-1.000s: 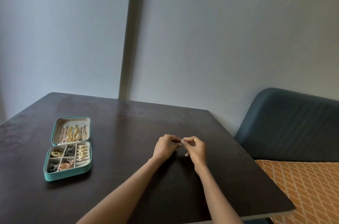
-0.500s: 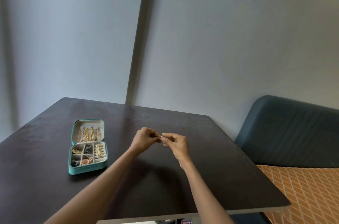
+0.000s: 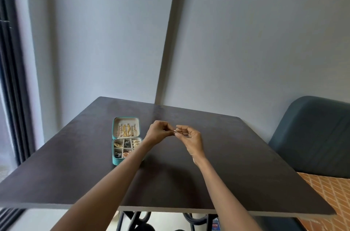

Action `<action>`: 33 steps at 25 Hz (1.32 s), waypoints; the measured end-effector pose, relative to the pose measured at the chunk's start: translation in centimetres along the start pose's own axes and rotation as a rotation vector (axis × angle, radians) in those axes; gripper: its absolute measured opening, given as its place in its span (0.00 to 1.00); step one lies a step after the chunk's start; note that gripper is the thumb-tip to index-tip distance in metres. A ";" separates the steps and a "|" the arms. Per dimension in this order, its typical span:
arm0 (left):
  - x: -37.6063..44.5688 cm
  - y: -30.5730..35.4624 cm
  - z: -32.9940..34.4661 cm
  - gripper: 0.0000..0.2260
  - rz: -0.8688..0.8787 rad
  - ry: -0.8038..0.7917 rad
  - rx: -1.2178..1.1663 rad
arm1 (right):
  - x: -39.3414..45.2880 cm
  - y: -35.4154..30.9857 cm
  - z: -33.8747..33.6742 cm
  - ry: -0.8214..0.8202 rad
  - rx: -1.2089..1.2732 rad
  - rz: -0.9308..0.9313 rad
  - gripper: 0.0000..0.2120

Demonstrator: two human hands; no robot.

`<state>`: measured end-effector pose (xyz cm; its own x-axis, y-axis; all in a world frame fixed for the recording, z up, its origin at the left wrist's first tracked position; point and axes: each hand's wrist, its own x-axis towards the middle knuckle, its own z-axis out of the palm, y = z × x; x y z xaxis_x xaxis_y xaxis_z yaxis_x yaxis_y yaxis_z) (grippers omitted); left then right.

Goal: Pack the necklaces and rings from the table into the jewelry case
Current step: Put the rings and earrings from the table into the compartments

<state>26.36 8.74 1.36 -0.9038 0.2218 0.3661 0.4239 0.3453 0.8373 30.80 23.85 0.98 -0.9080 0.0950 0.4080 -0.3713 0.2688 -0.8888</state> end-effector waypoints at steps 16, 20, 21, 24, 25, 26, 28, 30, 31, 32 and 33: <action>-4.4 -1.4 -11.6 0.21 -0.225 -0.325 0.332 | -1.7 -1.4 7.3 -0.216 -0.024 -0.004 0.05; -5.1 -1.2 -10.9 0.28 -0.195 -0.346 0.839 | -2.7 -1.1 7.7 -0.237 0.086 0.090 0.05; -5.1 -1.2 -10.4 0.29 -0.169 -0.340 0.888 | -3.0 -1.0 7.8 -0.244 0.065 0.077 0.05; -5.1 -1.2 -9.5 0.32 -0.112 -0.305 0.985 | -3.5 -0.7 7.8 -0.253 0.024 0.056 0.05; -5.1 -1.2 -9.5 0.32 -0.107 -0.294 1.007 | -3.7 -0.5 7.8 -0.246 0.026 0.057 0.05; -5.1 -1.3 -9.5 0.33 -0.103 -0.284 1.024 | -3.9 -0.3 7.9 -0.234 0.033 0.061 0.05; -5.0 -1.3 -9.5 0.33 -0.081 -0.255 1.050 | -4.2 -0.1 8.0 -0.219 0.051 0.066 0.06; -4.9 -1.3 -9.4 0.31 -0.032 -0.222 1.095 | -4.4 0.0 8.3 -0.241 0.043 0.052 0.06; -4.9 -1.2 -9.4 0.30 -0.002 -0.205 1.128 | -4.3 0.0 8.5 -0.252 0.031 0.048 0.06; -4.9 -1.1 -9.3 0.28 0.023 -0.185 1.156 | -4.2 0.1 8.6 -0.252 0.016 0.048 0.05; -5.0 -1.1 -9.2 0.26 0.042 -0.163 1.173 | -4.0 0.2 8.8 -0.244 0.000 0.052 0.05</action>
<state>29.85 -1.16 2.39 -0.9055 0.3374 0.2575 0.3252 0.9414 -0.0898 32.70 15.09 -2.67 -0.9459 -0.1258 0.2992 -0.3228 0.2691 -0.9074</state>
